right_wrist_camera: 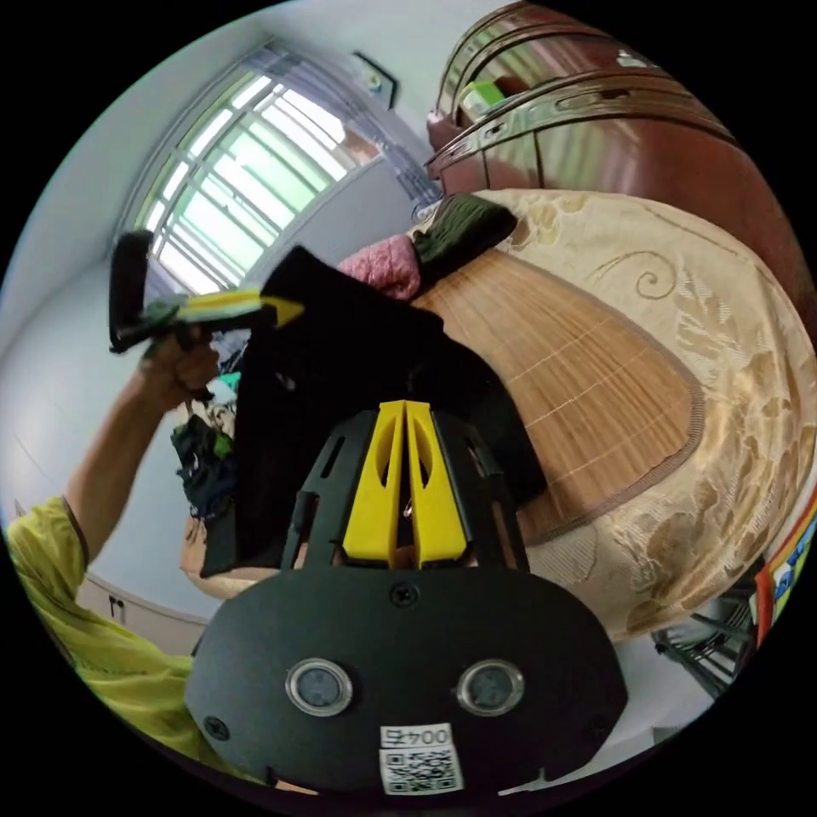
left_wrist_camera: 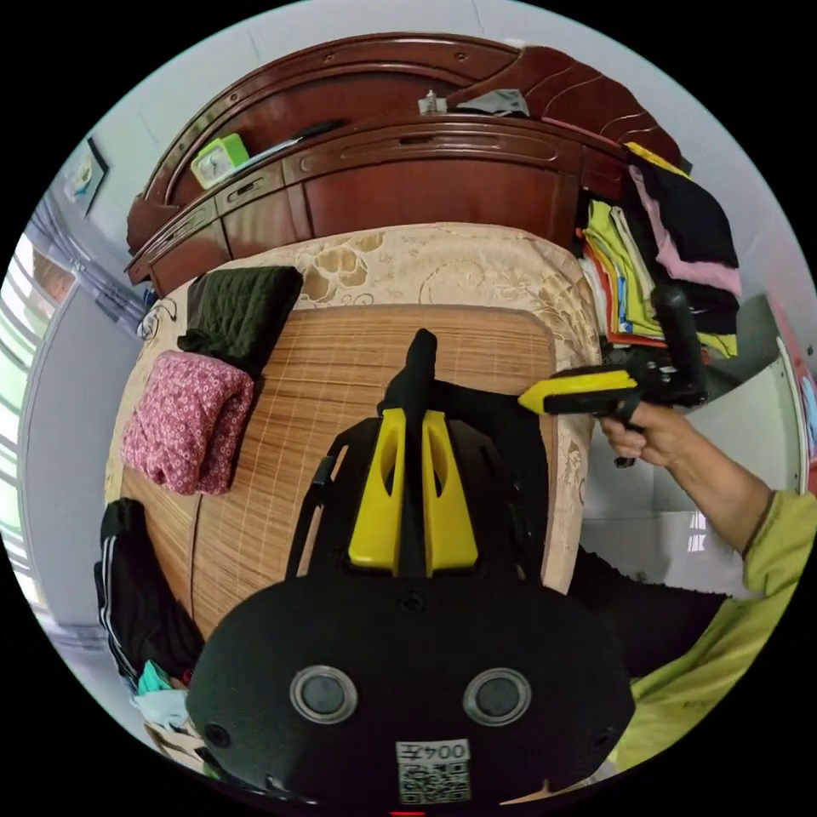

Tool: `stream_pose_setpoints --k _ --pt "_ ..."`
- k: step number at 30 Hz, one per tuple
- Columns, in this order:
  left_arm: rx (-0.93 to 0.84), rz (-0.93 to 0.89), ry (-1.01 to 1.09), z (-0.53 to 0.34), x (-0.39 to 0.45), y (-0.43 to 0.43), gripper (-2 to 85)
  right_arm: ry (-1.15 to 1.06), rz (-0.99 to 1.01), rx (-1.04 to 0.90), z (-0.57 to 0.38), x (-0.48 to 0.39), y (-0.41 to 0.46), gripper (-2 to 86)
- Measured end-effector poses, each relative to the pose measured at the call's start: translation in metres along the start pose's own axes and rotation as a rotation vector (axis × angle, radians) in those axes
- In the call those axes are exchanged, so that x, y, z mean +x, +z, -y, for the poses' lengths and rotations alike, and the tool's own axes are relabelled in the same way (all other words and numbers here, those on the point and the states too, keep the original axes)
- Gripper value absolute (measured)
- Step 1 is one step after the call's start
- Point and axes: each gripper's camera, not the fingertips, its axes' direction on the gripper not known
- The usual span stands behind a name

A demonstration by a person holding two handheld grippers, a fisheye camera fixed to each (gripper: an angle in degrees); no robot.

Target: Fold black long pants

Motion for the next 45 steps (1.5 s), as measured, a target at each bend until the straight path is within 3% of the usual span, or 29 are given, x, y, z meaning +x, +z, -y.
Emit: stream_pose_setpoints --k 6,12,18,20,23,29,33,35,38,45 --pt "-0.022 0.033 0.096 0.001 -0.006 -0.010 3.0 -0.014 0.038 -0.054 0.032 -0.005 0.041 -0.8" --pt "-0.012 0.021 0.136 -0.006 -0.010 -0.009 2.9 0.146 0.088 -0.096 0.090 0.025 0.071 -0.8" --pt "-0.038 -0.031 0.109 -0.018 -0.019 0.015 2.9 0.341 0.313 -0.148 0.123 0.068 0.075 -0.8" --pt "-0.028 -0.072 0.088 -0.023 -0.021 0.023 3.1 0.439 0.505 -0.182 0.124 0.094 0.073 -0.7" --pt "-0.029 -0.151 0.035 -0.030 -0.022 0.041 3.5 0.537 0.699 -0.169 0.114 0.132 0.052 -0.6" --pt "-0.051 -0.312 -0.067 -0.051 -0.022 0.085 6.9 0.620 0.686 0.026 0.077 0.183 -0.024 0.6" --pt "0.018 -0.673 -0.187 -0.081 -0.036 0.097 11.3 0.604 0.624 0.063 0.056 0.177 -0.043 4.8" --pt "0.085 -0.740 -0.231 -0.104 -0.043 0.088 11.5 0.571 0.525 0.072 0.045 0.161 -0.048 5.3" --pt "0.180 -0.668 -0.264 -0.160 -0.051 0.060 10.2 0.493 0.342 0.019 0.037 0.131 -0.042 5.4" --pt "0.100 -0.035 -0.338 -0.358 -0.048 0.012 8.0 0.075 -0.067 0.047 0.049 0.017 -0.013 6.2"
